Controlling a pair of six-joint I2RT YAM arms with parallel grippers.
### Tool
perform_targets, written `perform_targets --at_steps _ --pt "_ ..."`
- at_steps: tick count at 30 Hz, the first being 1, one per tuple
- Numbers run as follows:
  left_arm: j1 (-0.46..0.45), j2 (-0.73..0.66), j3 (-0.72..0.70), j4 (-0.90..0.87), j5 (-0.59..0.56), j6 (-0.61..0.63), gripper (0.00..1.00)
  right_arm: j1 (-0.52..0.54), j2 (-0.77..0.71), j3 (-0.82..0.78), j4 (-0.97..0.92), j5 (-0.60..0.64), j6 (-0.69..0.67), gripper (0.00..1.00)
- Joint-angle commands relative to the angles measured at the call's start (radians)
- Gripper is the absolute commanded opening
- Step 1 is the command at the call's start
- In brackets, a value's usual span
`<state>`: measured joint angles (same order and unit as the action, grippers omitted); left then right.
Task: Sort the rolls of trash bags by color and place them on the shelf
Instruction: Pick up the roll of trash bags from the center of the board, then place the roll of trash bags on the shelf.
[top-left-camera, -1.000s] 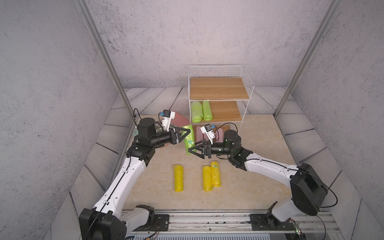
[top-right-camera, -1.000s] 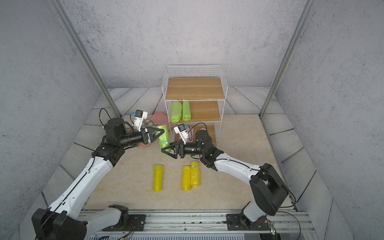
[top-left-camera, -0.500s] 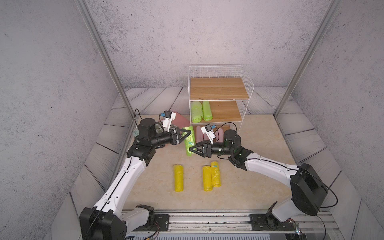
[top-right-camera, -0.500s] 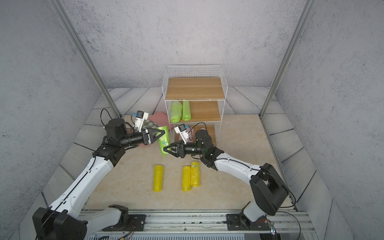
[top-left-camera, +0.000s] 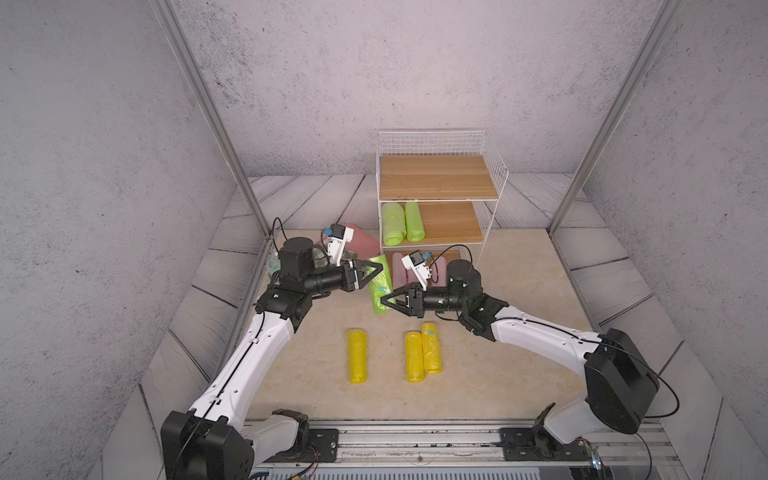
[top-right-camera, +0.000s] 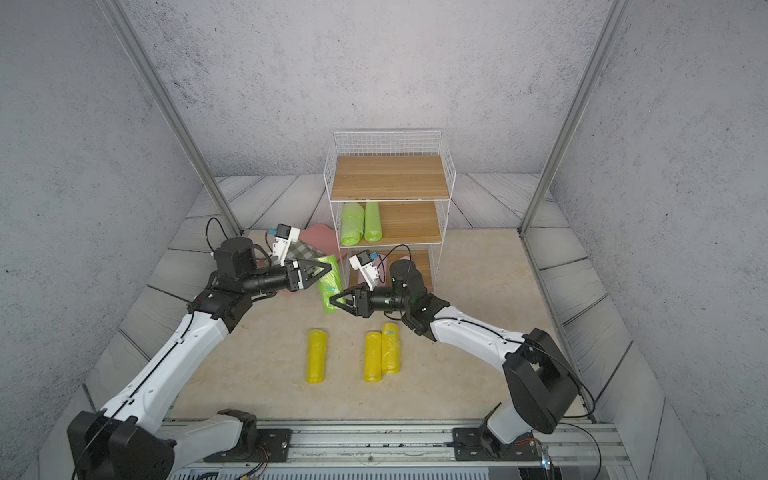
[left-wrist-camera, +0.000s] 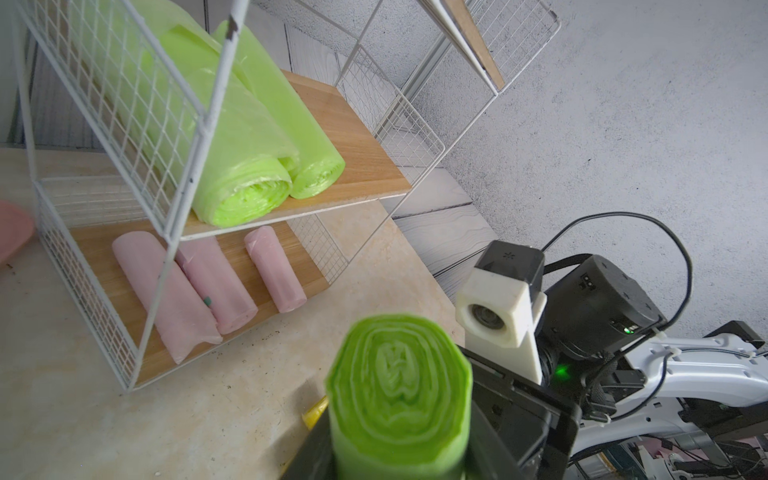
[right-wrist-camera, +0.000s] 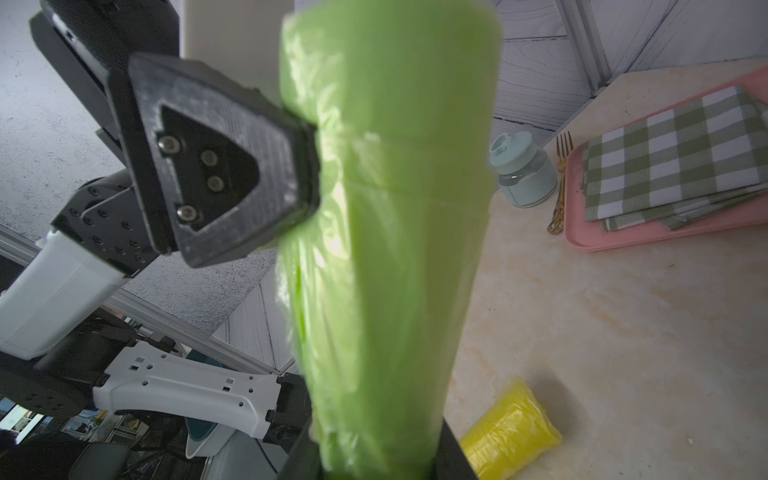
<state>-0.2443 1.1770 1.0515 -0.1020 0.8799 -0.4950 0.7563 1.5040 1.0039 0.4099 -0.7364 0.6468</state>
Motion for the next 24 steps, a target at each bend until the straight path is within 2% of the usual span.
perform_targets --at_steps 1,10,16,24 --pt "0.008 -0.024 -0.004 0.021 -0.043 0.029 0.57 -0.001 -0.095 -0.014 -0.023 0.043 -0.044 0.00" --pt "0.008 -0.060 -0.010 0.016 -0.048 0.037 0.97 -0.051 -0.175 0.000 -0.189 0.096 -0.105 0.00" --pt "0.008 -0.099 0.011 -0.050 -0.092 0.073 0.97 -0.138 -0.264 -0.034 -0.255 0.174 -0.120 0.00" --pt "0.008 -0.135 0.039 -0.136 -0.114 0.119 0.97 -0.287 -0.309 0.008 -0.401 0.215 -0.130 0.00"
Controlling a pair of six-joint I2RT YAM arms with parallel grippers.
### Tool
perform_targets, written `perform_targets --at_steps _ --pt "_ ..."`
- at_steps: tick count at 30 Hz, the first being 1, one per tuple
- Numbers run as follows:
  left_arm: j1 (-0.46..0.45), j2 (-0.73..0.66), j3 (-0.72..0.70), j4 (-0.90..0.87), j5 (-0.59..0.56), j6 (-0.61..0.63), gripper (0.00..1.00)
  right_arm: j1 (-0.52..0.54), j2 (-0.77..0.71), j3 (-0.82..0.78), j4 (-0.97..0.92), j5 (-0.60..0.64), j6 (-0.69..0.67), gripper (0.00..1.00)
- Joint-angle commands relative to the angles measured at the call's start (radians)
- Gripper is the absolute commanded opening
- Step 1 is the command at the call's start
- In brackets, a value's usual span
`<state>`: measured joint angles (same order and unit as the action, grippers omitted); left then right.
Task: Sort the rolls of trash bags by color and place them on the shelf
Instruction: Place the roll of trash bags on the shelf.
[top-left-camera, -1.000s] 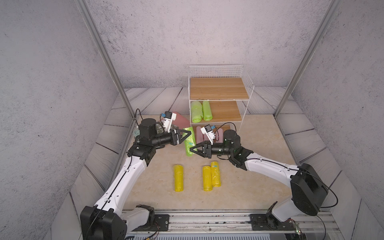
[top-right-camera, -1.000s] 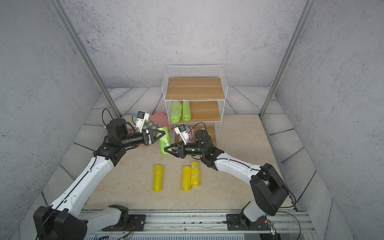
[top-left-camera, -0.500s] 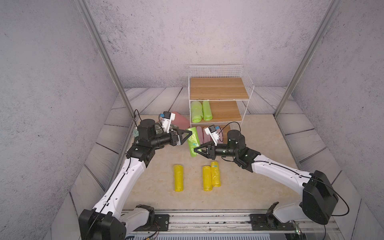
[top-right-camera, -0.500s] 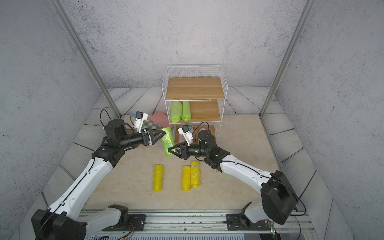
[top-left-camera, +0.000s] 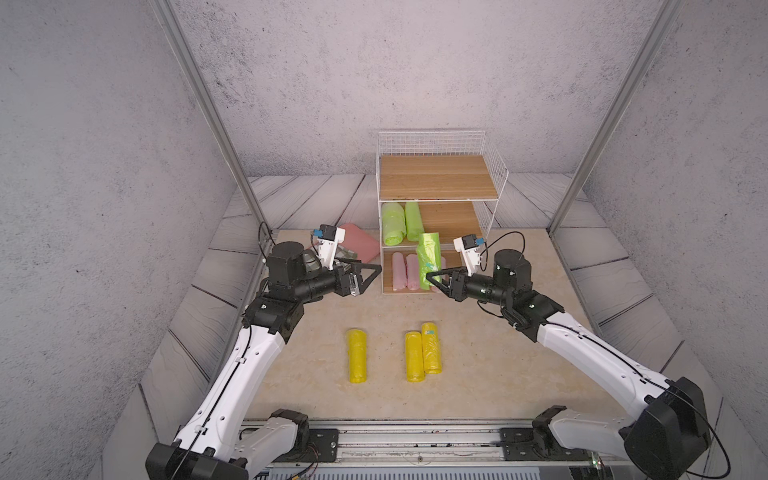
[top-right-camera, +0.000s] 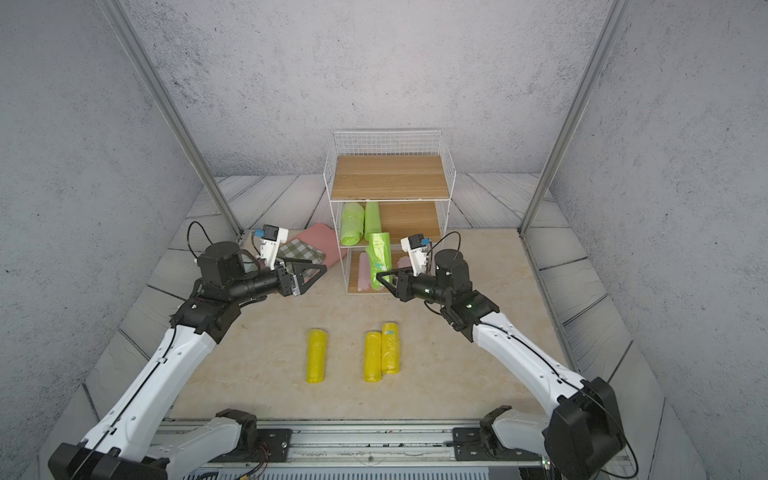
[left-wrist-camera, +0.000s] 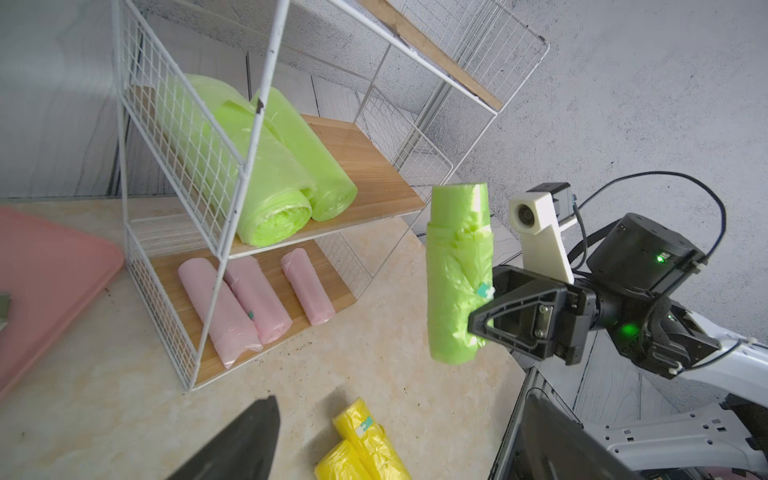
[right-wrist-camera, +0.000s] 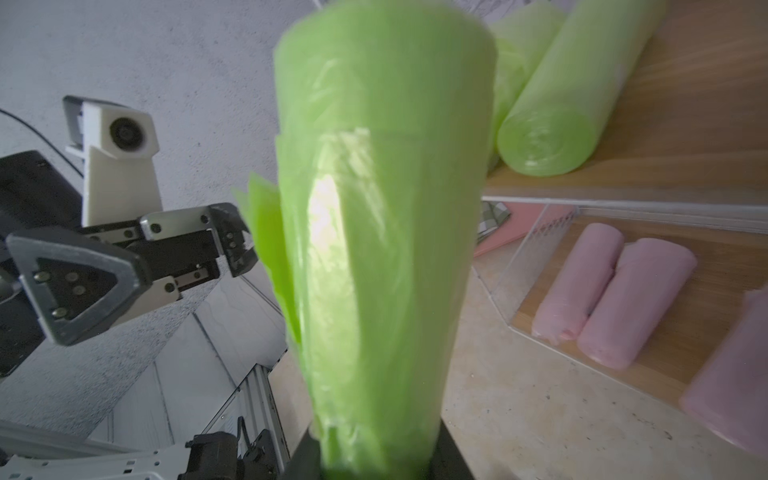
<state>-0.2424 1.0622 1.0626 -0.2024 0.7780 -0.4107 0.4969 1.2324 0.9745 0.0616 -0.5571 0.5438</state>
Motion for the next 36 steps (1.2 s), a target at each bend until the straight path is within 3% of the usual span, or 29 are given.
perform_targets --at_steps 1,15,22,36 --pt "0.006 -0.024 0.030 -0.048 -0.015 0.043 0.97 -0.041 -0.033 0.048 -0.075 0.040 -0.037 0.00" --pt "0.005 -0.068 0.008 -0.212 -0.128 0.168 0.97 -0.135 0.169 0.297 -0.212 0.069 0.041 0.03" --pt "0.004 -0.083 -0.048 -0.210 -0.121 0.171 0.97 -0.135 0.257 0.346 -0.139 0.092 0.140 0.05" --pt "-0.003 -0.110 -0.102 -0.261 -0.180 0.221 0.97 -0.135 0.387 0.442 -0.068 0.123 0.208 0.10"
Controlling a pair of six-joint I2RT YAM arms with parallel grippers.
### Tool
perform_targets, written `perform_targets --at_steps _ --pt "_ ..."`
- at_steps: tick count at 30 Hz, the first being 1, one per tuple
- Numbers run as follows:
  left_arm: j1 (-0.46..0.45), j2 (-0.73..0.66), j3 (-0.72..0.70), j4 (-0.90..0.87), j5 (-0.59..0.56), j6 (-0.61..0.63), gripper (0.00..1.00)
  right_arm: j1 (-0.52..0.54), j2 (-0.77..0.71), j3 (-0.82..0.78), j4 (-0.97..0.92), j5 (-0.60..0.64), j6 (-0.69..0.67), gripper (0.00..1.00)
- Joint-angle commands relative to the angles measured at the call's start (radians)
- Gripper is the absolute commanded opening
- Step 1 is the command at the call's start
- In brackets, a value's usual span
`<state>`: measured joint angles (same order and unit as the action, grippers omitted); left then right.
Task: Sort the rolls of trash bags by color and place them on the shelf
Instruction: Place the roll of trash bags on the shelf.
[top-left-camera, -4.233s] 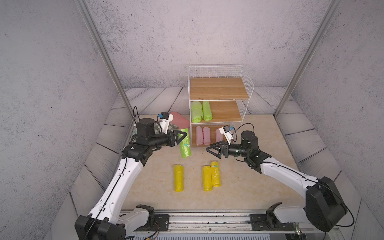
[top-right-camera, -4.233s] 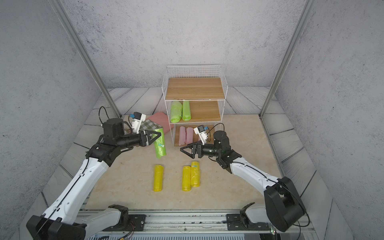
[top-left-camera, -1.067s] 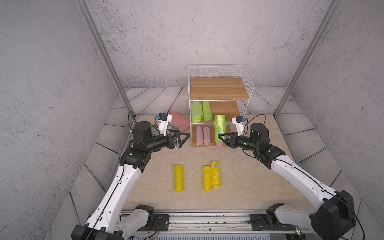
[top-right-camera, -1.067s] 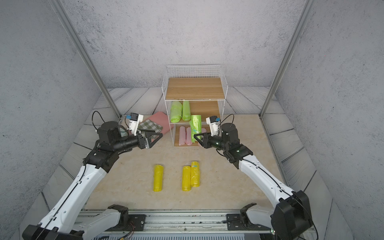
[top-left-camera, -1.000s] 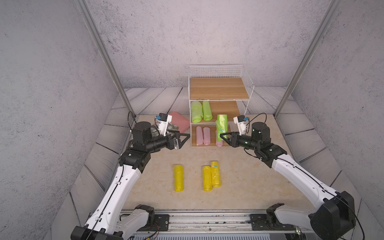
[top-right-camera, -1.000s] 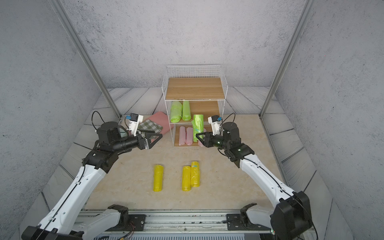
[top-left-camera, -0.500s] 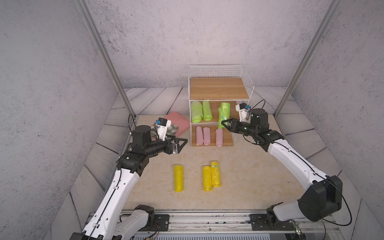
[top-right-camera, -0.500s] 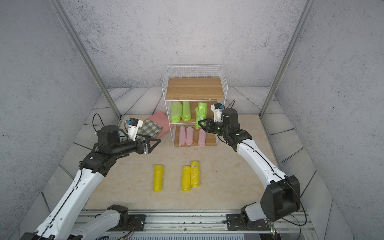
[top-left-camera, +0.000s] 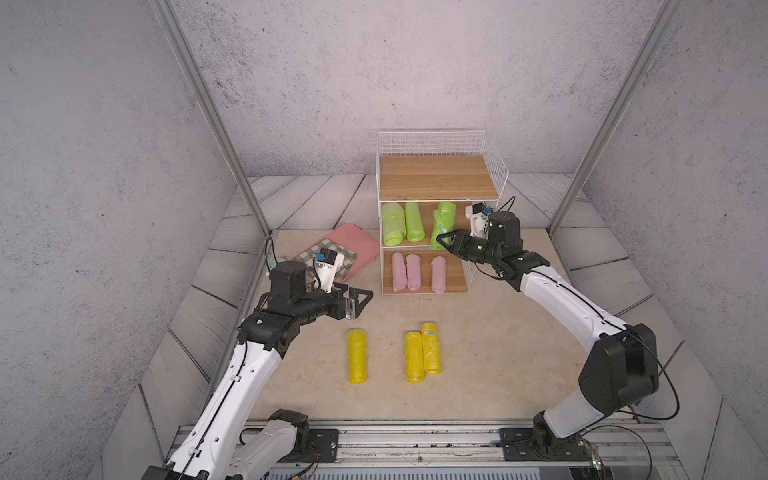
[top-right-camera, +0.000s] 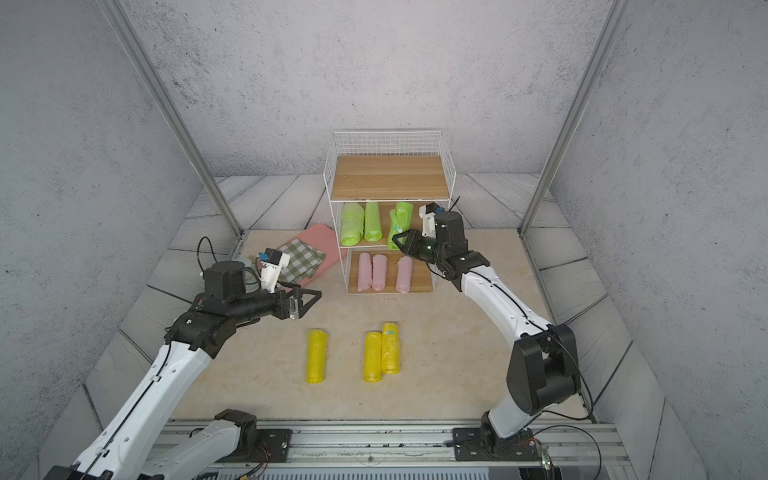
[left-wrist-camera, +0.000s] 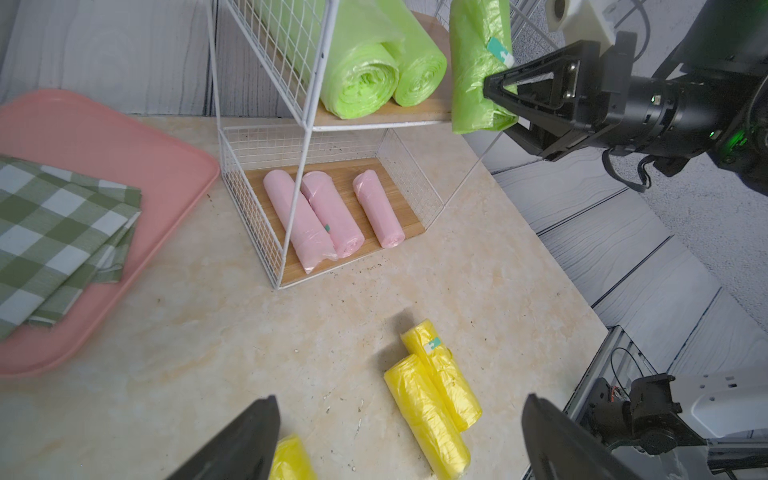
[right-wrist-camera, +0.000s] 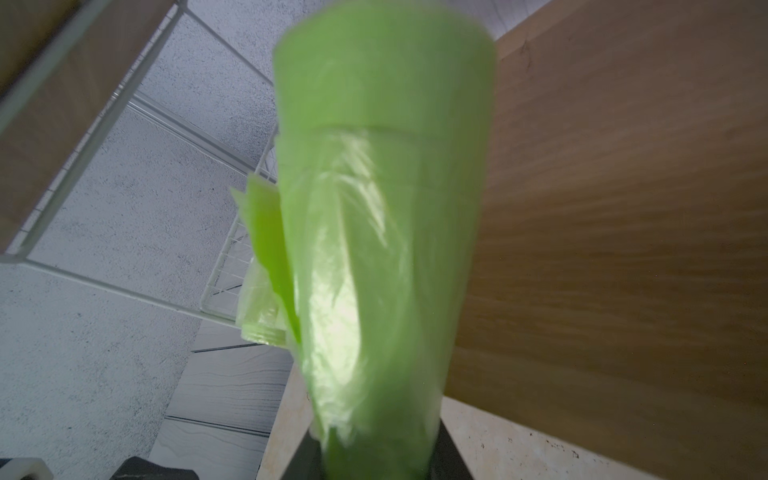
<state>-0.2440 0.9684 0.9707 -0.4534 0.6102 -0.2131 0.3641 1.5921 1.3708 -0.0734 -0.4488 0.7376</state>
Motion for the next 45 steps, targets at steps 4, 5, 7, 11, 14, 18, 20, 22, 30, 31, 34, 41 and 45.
perform_targets --at_steps 4,5,7,11,14,18,20,22,30,31,34,41,45 --pt "-0.003 -0.011 -0.018 -0.003 -0.010 0.022 0.97 -0.002 0.063 0.094 0.050 0.022 0.008 0.14" --pt "-0.003 -0.012 -0.020 -0.003 -0.012 0.024 0.97 -0.002 0.075 0.107 0.045 0.020 0.008 0.16" --pt "-0.003 -0.013 -0.026 -0.003 -0.015 0.027 0.97 -0.003 0.099 0.130 0.035 0.019 0.009 0.19" --pt "-0.003 -0.010 -0.027 -0.007 -0.016 0.031 0.97 -0.003 0.141 0.160 0.024 0.006 0.018 0.23" --pt "-0.003 -0.005 -0.023 -0.007 -0.019 0.031 0.97 -0.002 0.158 0.167 0.014 -0.006 0.023 0.26" --pt "-0.003 0.000 -0.022 -0.006 -0.019 0.029 0.97 -0.002 0.163 0.167 0.006 -0.020 0.019 0.37" --pt "-0.003 0.000 -0.021 -0.008 -0.019 0.028 0.97 -0.002 0.164 0.170 0.005 -0.031 0.016 0.40" --pt "-0.003 0.000 -0.018 -0.008 -0.019 0.026 0.97 -0.002 0.172 0.187 -0.014 -0.048 0.010 0.42" --pt "-0.003 0.003 -0.006 -0.016 -0.017 0.024 0.97 -0.002 0.170 0.198 -0.037 -0.071 0.005 0.48" --pt "-0.004 0.003 -0.009 -0.017 -0.016 0.022 0.97 -0.002 0.167 0.197 -0.039 -0.071 0.003 0.50" --pt "-0.003 0.006 -0.004 -0.023 -0.022 0.019 0.97 -0.003 0.160 0.194 -0.040 -0.076 -0.003 0.52" --pt "-0.003 -0.006 0.012 -0.064 -0.046 0.022 0.97 -0.002 0.099 0.152 -0.033 -0.072 -0.026 0.65" --pt "-0.003 -0.004 0.033 -0.107 -0.079 0.031 0.97 -0.003 0.044 0.108 -0.018 -0.054 -0.056 0.73"
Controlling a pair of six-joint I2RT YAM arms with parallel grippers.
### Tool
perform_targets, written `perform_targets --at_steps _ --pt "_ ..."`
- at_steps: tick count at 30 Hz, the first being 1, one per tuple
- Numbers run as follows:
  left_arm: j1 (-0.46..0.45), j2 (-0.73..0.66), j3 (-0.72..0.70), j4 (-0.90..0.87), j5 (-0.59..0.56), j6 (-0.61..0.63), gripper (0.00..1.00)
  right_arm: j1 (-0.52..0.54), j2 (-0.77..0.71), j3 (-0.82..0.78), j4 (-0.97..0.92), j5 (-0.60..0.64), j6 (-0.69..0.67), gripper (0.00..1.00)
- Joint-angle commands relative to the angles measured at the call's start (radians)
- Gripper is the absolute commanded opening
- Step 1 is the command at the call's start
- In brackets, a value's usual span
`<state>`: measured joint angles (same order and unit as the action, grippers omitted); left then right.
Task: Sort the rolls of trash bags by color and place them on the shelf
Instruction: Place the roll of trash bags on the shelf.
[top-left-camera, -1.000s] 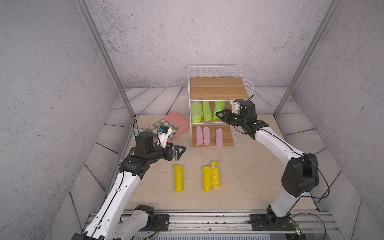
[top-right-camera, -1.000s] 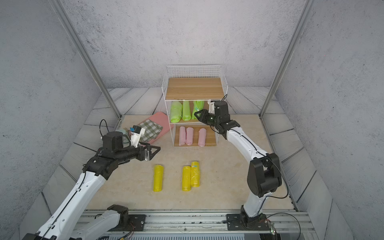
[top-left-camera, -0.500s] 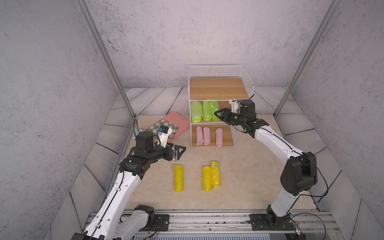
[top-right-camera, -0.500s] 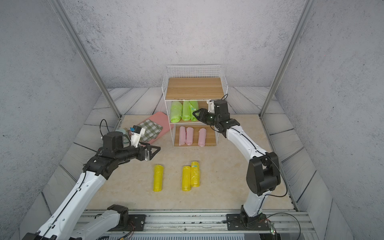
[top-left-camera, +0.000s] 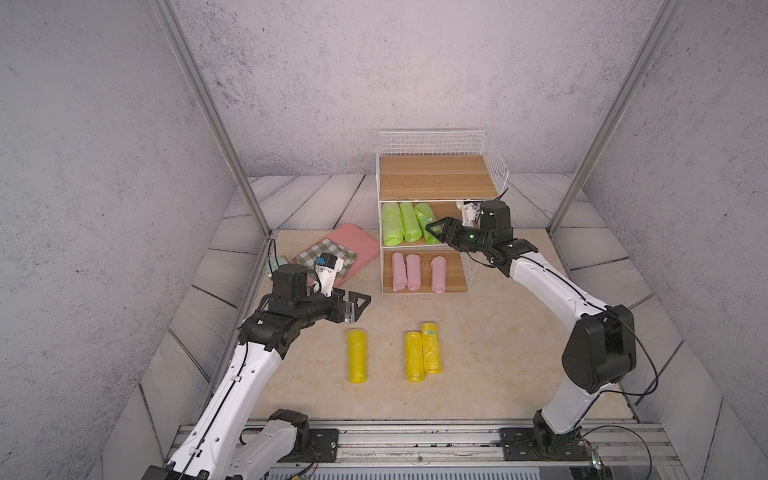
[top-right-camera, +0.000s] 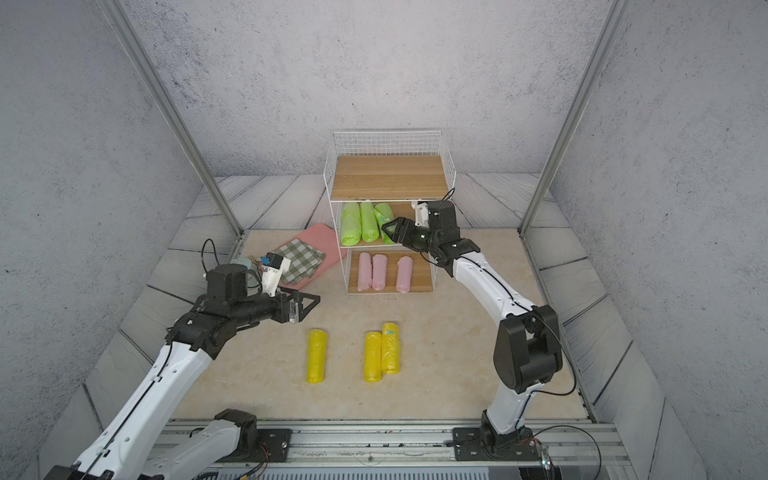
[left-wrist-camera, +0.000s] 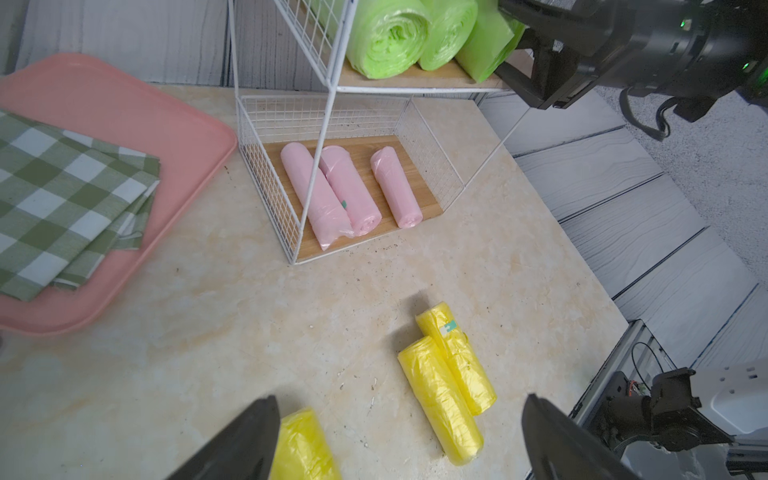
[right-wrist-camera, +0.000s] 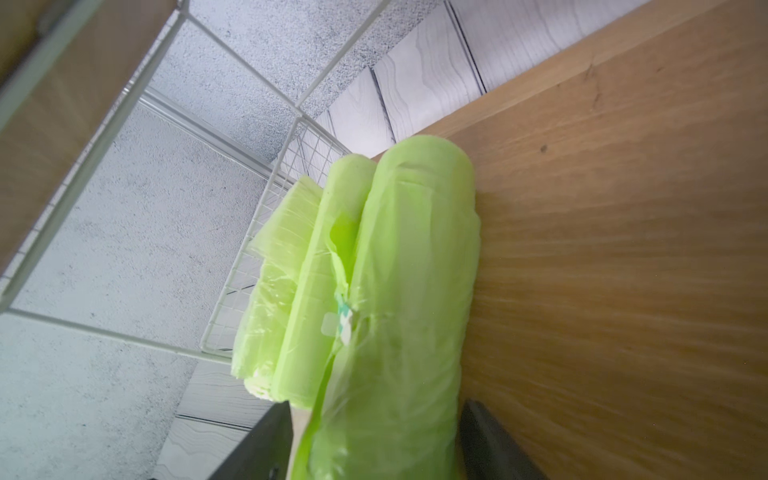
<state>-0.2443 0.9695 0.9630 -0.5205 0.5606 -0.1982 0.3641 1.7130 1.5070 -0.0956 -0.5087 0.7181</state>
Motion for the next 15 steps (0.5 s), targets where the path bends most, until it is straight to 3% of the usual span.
perform_targets --at_steps 1,9,15 --pt "-0.003 -0.002 0.052 -0.054 -0.047 0.013 0.97 -0.003 -0.087 -0.037 0.008 0.006 -0.038 0.75" --pt "-0.003 0.052 0.174 -0.189 -0.086 0.020 0.97 -0.002 -0.188 -0.095 0.026 -0.024 -0.084 0.83" --pt "-0.003 0.088 0.265 -0.335 -0.181 0.037 0.97 -0.001 -0.290 -0.167 0.004 -0.106 -0.176 0.90"
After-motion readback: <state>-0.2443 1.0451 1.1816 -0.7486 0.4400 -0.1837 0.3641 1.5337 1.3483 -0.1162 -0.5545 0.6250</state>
